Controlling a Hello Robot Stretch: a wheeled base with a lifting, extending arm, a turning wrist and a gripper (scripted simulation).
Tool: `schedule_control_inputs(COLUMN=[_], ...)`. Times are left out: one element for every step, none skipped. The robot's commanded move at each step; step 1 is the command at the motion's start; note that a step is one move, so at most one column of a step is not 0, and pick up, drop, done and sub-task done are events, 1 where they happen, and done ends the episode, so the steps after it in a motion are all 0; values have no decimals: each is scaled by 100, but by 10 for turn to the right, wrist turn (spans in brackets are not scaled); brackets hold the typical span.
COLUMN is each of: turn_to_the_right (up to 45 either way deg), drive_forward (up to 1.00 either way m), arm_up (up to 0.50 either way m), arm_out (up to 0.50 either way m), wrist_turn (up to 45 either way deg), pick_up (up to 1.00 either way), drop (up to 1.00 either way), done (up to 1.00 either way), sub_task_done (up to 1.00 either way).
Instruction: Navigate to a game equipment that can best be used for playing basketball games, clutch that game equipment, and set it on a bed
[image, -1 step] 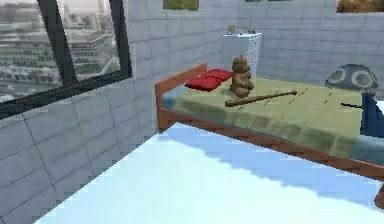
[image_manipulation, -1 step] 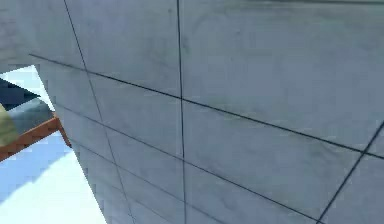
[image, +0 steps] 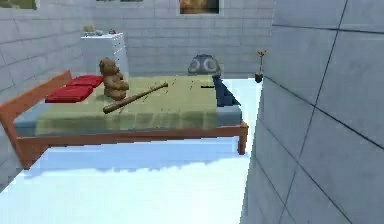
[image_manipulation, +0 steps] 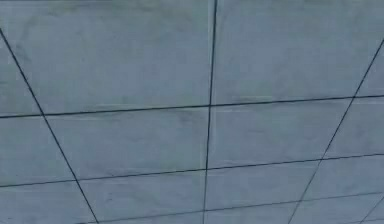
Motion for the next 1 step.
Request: schedule_control_inputs(turn_to_the_right=[0], drive_forward=[100], arm_up=[0], arm_out=[0], wrist_turn=[0], pick_up=[0], drop=[0], done=[0], sub_task_done=[0])
